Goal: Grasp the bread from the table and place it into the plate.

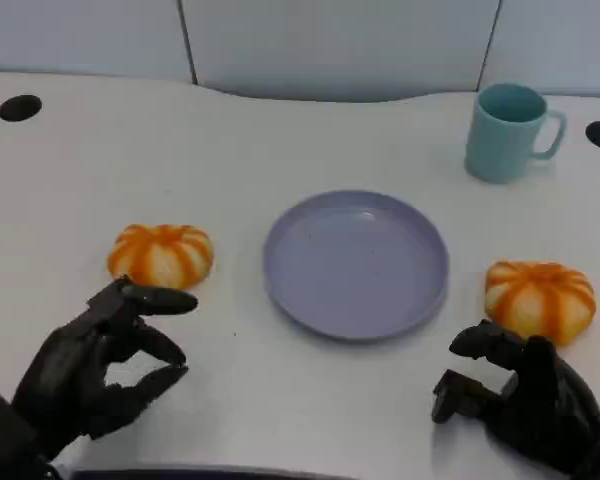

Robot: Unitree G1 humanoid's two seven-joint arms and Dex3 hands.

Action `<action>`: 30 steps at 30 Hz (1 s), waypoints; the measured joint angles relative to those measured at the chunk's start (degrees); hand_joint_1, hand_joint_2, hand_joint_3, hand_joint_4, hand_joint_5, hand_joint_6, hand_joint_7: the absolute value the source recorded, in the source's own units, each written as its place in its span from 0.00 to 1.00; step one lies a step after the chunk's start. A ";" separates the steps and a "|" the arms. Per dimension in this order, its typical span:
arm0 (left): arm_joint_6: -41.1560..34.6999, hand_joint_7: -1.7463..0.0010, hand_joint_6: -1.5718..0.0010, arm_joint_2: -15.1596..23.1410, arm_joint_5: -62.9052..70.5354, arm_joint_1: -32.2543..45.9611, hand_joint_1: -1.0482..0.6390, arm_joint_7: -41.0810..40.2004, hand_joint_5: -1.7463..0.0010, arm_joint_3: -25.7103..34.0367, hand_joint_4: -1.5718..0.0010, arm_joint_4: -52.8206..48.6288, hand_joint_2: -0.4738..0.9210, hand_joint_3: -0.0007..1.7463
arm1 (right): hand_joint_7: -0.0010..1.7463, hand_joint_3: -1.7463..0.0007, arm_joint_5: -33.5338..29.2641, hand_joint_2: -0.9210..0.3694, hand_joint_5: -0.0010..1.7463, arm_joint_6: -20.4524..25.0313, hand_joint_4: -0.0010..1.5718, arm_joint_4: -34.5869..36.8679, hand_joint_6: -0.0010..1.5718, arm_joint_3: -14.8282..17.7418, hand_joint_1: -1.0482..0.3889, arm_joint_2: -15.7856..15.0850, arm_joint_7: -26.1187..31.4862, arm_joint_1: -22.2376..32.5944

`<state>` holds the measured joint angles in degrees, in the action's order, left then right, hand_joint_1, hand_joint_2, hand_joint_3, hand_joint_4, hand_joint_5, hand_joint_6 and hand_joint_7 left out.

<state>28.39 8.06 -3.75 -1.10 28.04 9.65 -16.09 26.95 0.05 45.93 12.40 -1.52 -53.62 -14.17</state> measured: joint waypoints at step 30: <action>-11.99 1.00 0.79 24.52 44.33 -24.11 0.13 -19.87 0.85 -12.68 0.85 4.77 1.00 0.07 | 0.45 0.81 -1.53 0.00 0.76 -5.17 0.50 1.38 0.53 -1.19 0.40 0.39 1.30 -0.20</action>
<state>16.39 32.59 40.58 -25.21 8.17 -3.03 -11.32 25.42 -5.13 47.31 11.22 -1.13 -52.32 -14.37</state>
